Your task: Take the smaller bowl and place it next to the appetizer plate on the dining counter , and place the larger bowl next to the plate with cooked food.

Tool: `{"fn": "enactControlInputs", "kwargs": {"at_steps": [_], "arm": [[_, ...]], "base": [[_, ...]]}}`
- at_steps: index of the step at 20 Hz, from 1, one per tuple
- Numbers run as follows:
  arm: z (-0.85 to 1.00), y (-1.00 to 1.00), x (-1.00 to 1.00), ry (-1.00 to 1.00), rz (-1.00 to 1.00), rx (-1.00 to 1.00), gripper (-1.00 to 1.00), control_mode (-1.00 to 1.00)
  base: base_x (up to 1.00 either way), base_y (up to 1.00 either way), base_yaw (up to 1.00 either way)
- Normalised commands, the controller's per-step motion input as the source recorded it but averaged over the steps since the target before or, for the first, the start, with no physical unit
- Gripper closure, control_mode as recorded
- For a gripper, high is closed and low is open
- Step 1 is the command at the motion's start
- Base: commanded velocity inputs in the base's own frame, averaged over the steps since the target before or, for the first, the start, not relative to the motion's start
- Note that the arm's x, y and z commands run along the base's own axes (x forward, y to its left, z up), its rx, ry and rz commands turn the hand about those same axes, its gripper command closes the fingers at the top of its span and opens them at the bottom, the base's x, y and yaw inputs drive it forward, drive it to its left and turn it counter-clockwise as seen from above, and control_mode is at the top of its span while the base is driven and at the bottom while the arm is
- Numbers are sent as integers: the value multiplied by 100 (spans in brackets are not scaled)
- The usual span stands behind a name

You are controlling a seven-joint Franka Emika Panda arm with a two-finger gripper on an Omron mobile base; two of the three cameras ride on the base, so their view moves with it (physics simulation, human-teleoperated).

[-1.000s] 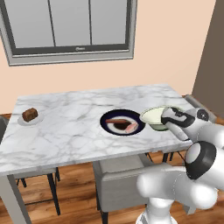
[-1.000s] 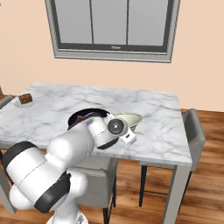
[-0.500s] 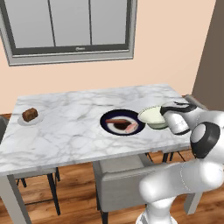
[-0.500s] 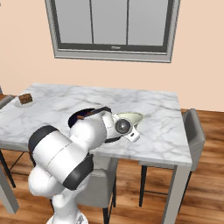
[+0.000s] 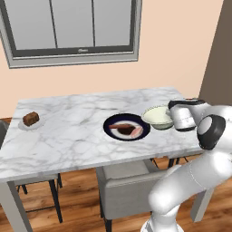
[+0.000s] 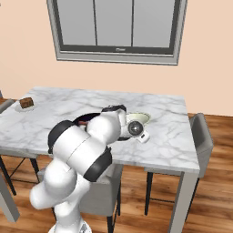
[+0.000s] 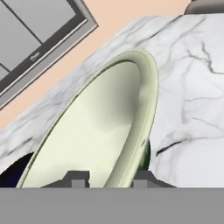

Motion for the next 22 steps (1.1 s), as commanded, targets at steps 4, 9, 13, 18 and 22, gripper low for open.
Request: {"fn": "enactControlInputs", "kwargs": {"at_steps": [4, 9, 13, 18, 22], "arm": [[1, -3, -18, 0, 2, 0, -100, -100], [54, -26, -53, 2, 0, 0, -100, -100], [100, -21, -32, 18, 0, -4, -100, -100], [100, -16, -5, 34, 0, -16, -100, -100], [100, -35, 0, 44, -1, -15, -100, -100]], "base": [[0, 0, 0], [0, 0, 0], [0, 0, 0], [0, 0, 0], [0, 0, 0]]}}
